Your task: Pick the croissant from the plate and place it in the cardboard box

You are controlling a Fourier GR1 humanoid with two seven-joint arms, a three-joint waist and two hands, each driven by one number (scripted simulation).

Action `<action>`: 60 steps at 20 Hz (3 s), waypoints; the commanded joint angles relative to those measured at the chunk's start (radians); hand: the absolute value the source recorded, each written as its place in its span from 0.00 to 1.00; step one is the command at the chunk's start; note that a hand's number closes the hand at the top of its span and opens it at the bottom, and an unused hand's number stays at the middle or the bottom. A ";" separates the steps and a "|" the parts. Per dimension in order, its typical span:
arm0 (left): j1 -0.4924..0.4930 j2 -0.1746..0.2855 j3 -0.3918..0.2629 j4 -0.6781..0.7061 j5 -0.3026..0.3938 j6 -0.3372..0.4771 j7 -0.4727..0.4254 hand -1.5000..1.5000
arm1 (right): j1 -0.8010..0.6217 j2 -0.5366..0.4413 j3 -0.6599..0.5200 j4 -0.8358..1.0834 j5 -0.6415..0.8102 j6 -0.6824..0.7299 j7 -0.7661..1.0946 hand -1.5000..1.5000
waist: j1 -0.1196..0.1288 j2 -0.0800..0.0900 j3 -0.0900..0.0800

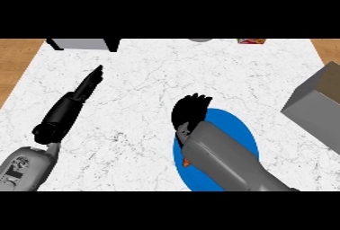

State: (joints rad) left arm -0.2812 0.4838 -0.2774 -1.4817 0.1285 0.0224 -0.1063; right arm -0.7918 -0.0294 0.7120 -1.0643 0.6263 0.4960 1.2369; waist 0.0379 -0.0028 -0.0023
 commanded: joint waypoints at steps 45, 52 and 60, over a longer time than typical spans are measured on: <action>-0.013 -0.078 0.089 -0.019 -0.067 -0.055 0.067 0.50 | 0.017 0.029 0.210 0.197 0.101 -0.135 -0.009 1.00 | -0.019 0.006 0.002; 0.069 -0.044 0.117 -0.037 -0.060 -0.060 0.022 0.50 | 0.117 -0.133 0.189 -0.241 0.085 -0.417 -0.660 1.00 | -0.060 -0.007 0.009; 0.075 -0.034 0.138 -0.054 -0.067 -0.060 0.036 0.50 | 0.272 -0.542 0.136 -0.625 0.163 -0.609 -0.924 1.00 | -0.075 -0.008 0.004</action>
State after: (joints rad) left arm -0.2056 0.4445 -0.1462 -1.5179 0.0654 -0.0385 -0.0903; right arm -0.5803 -0.4106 0.8819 -1.5177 0.7626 -0.0392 0.4147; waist -0.0354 -0.0103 0.0022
